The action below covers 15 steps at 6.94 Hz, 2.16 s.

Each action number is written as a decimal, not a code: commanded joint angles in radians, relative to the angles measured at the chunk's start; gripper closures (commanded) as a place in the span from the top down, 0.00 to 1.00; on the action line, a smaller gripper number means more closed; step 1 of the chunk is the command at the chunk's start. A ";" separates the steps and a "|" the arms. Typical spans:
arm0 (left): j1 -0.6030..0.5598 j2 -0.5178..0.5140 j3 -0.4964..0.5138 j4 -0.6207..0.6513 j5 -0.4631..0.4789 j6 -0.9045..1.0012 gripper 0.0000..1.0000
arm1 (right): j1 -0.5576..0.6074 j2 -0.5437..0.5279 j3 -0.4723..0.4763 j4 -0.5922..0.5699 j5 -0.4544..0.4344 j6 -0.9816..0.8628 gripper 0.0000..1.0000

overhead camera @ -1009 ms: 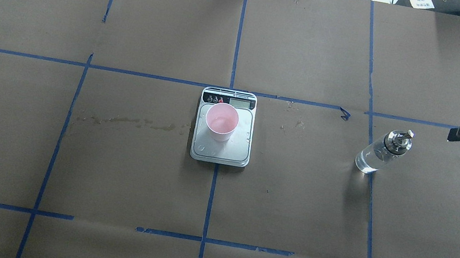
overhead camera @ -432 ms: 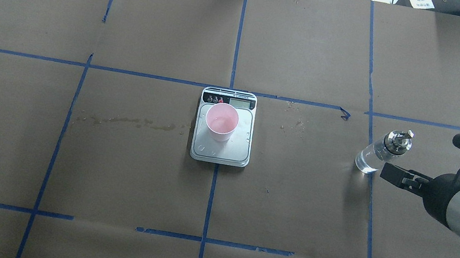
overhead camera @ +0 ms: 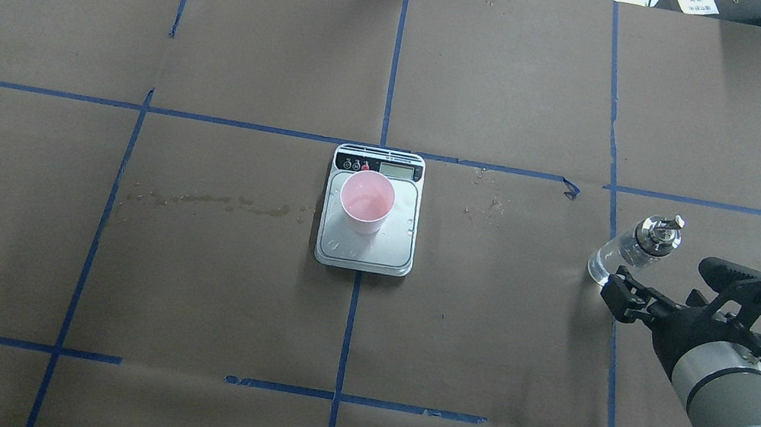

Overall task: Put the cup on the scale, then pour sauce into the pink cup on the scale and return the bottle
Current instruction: 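Reach the right gripper to the glass sauce dispenser and grasp it, then lift the dispenser with the right gripper and carry it over the cup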

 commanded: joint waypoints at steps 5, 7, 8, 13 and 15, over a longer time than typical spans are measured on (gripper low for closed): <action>-0.037 0.030 0.068 -0.026 -0.002 0.151 1.00 | -0.039 0.103 -0.380 0.249 -0.238 -0.007 1.00; -0.037 0.029 0.081 -0.027 -0.002 0.150 1.00 | -0.038 0.103 -0.408 0.249 -0.255 -0.009 1.00; -0.037 0.029 0.081 -0.027 -0.002 0.148 1.00 | -0.027 0.111 -0.411 0.249 -0.257 -0.010 1.00; -0.037 0.025 0.081 -0.027 -0.004 0.140 1.00 | 0.059 0.191 -0.500 0.252 -0.252 -0.032 0.69; -0.037 0.021 0.081 -0.027 -0.011 0.137 1.00 | 0.077 0.215 -0.499 0.300 -0.241 -0.129 0.00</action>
